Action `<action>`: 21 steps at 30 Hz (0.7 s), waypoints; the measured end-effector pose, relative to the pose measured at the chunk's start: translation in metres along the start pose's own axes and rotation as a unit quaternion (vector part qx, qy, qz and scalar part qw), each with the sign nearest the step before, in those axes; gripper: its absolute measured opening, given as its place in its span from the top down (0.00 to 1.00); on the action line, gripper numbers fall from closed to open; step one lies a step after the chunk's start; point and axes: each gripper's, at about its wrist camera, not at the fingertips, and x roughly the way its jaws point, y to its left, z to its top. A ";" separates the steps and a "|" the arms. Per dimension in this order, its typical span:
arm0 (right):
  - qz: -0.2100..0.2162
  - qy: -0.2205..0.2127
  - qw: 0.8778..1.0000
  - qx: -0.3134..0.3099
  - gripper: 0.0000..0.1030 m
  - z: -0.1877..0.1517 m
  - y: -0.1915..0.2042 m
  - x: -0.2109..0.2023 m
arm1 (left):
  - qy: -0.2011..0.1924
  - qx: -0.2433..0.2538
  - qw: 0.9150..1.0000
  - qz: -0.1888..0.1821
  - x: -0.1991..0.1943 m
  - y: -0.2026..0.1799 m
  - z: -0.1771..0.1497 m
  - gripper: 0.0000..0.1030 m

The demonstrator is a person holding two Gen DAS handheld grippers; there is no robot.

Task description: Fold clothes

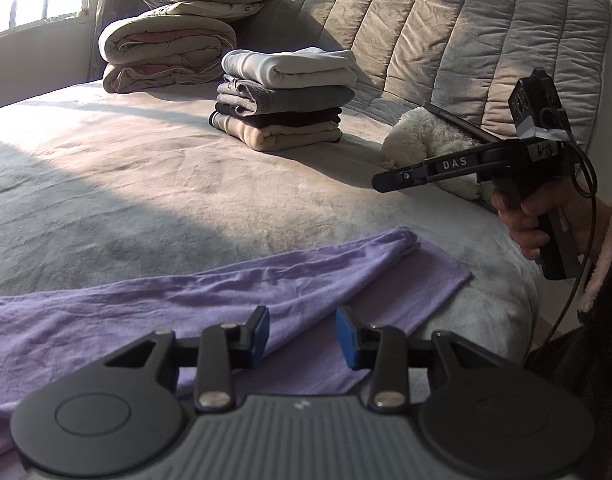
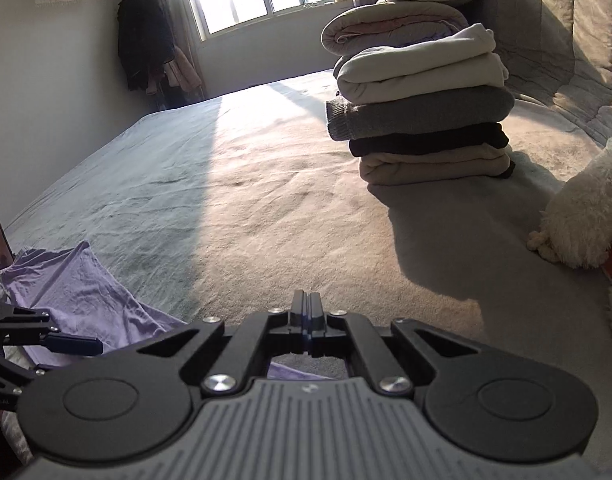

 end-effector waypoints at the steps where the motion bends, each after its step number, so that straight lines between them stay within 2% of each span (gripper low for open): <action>1: 0.005 0.004 1.000 -0.002 0.99 0.001 0.002 0.000 | 0.002 0.007 1.000 -0.002 -0.002 -0.001 -0.001 0.63; 4: 0.013 0.013 1.000 -0.022 0.86 0.000 0.010 -0.004 | 0.008 0.022 1.000 -0.005 -0.005 -0.004 -0.004 0.64; 6: 0.025 0.020 0.999 -0.040 0.86 -0.005 0.015 -0.007 | 0.009 0.022 1.000 0.002 -0.004 -0.003 -0.005 0.64; 8: 0.035 0.032 0.997 -0.055 0.75 -0.012 0.018 -0.009 | 0.010 0.021 1.000 0.010 -0.001 -0.003 -0.006 0.64; 9: 0.037 0.038 0.997 -0.063 0.57 -0.015 0.020 -0.009 | 0.009 0.020 1.000 0.015 0.000 -0.002 -0.006 0.63; 10: 0.038 0.043 0.996 -0.070 0.51 -0.018 0.021 -0.010 | 0.008 0.017 1.000 0.017 0.003 -0.001 -0.005 0.63; 13: 0.048 0.056 0.994 -0.085 0.52 -0.023 0.025 -0.009 | 0.010 0.018 0.999 0.027 0.011 -0.001 -0.004 0.63; 14: 0.051 0.058 0.993 -0.090 0.56 -0.023 0.026 -0.008 | 0.011 0.020 0.999 0.032 0.014 -0.001 -0.003 0.63; 15: 0.052 0.060 0.992 -0.093 0.71 -0.023 0.027 -0.006 | 0.013 0.023 0.999 0.040 0.018 -0.002 -0.003 0.64; 16: 0.052 0.067 0.992 -0.096 0.90 -0.023 0.028 -0.003 | 0.014 0.025 0.999 0.046 0.020 -0.002 -0.002 0.64; 18: 0.049 0.083 0.990 -0.101 0.97 -0.022 0.030 0.004 | 0.015 0.026 0.998 0.054 0.022 -0.002 -0.001 0.65; 21: 0.037 0.080 0.990 -0.106 0.99 -0.019 0.033 0.009 | 0.013 0.020 0.998 0.057 0.023 0.000 0.002 0.74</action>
